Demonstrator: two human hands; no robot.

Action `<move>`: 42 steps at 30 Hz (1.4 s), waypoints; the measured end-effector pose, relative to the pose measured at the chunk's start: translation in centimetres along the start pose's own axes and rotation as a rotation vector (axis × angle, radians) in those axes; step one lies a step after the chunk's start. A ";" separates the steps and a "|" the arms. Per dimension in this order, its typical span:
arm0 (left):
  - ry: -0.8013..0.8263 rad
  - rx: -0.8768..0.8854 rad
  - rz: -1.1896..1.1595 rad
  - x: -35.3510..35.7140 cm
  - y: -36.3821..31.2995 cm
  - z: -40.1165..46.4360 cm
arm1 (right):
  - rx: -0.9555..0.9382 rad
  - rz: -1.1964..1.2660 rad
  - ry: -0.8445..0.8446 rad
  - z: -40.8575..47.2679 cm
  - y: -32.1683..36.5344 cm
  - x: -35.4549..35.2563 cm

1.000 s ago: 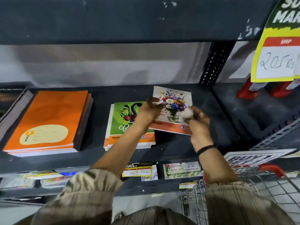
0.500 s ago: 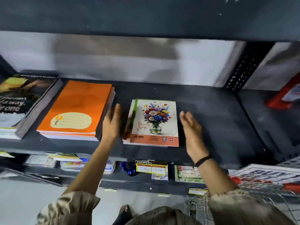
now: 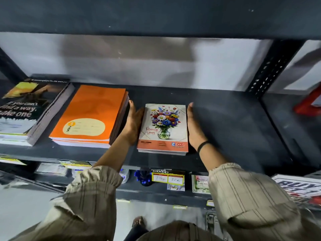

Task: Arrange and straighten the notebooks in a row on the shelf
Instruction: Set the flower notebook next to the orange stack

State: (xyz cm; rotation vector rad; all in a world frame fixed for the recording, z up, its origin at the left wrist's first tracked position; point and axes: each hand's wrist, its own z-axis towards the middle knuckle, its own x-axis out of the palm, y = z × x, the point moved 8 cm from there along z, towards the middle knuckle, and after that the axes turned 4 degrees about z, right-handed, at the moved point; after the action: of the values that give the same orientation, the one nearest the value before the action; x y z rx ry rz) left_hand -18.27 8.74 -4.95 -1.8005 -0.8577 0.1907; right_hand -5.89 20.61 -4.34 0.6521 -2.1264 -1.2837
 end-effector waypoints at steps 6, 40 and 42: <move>0.012 0.238 0.496 -2.3 1.6 -6.3 | -0.318 -0.337 0.121 -5.1 -2.7 -3.0; -0.282 0.510 0.608 -3.4 1.8 -9.5 | -0.719 -0.730 -0.226 -10.0 -1.2 -2.9; -0.318 0.603 0.643 -4.5 0.2 -10.9 | -0.814 -0.758 -0.300 -10.9 -0.5 -1.2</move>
State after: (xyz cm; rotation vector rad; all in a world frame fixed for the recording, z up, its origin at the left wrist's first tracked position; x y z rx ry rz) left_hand -15.88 -2.36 -1.92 -1.4218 -0.3365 1.0556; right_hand 2.44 14.41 -0.87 0.9525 -1.3252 -2.5750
